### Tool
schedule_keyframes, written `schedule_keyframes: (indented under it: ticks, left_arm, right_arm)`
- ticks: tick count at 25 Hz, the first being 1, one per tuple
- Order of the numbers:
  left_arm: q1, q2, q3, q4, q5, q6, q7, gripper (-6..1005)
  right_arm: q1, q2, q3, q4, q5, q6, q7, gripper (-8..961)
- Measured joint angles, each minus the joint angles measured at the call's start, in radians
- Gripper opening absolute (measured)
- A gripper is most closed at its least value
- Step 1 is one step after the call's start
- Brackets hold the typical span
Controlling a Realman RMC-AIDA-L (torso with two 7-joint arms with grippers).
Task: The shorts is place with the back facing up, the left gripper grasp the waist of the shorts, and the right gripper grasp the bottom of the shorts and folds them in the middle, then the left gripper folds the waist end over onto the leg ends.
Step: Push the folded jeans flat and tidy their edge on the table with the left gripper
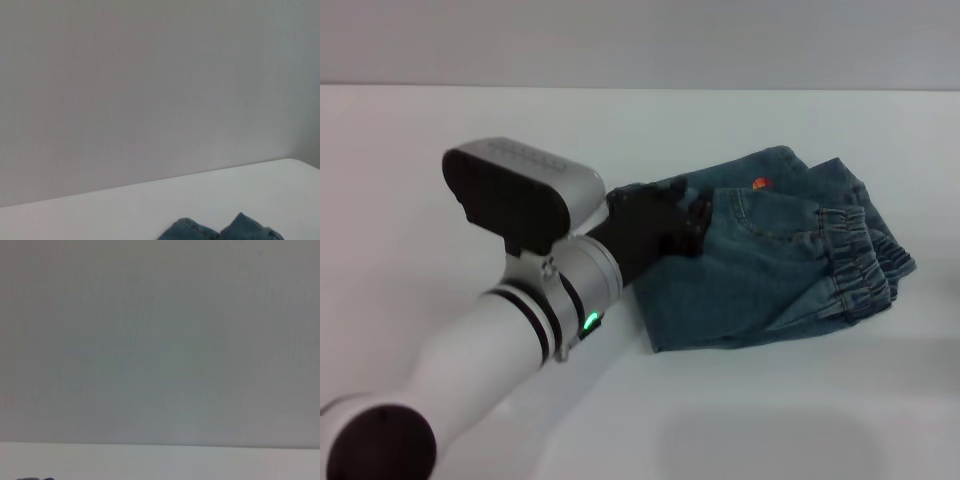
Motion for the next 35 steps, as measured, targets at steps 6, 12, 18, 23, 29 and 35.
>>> schedule_keyframes:
  ticks: [6,12,18,23,29,35]
  left_arm:
    - [0.005,-0.004,0.167,0.084,0.038,0.323,-0.095,244]
    - [-0.055,-0.012,0.304,0.314,0.199,0.697,-0.471,34]
    - [-0.129,-0.006,0.382,0.431,0.233,0.678,-0.661,-3]
    - [-0.148,-0.004,0.404,0.451,0.307,0.530,-0.772,-1]
    - [-0.183,-0.005,0.409,0.472,0.352,0.392,-0.876,0]
    - [-0.197,-0.007,0.387,0.490,0.356,0.362,-0.890,2]
  right_arm:
    - [-0.007,0.001,0.000,-0.009,0.000,0.003,0.000,-1]
    - [-0.007,0.001,0.000,-0.014,-0.001,0.005,0.000,-1]
    - [-0.007,0.000,0.000,-0.015,-0.001,0.005,0.000,-2]
    - [-0.006,-0.001,0.000,-0.015,-0.001,0.005,0.000,-2]
    - [-0.005,-0.001,-0.004,-0.010,-0.001,0.005,0.000,-1]
    - [-0.005,-0.001,-0.011,-0.008,-0.001,0.006,0.000,-2]
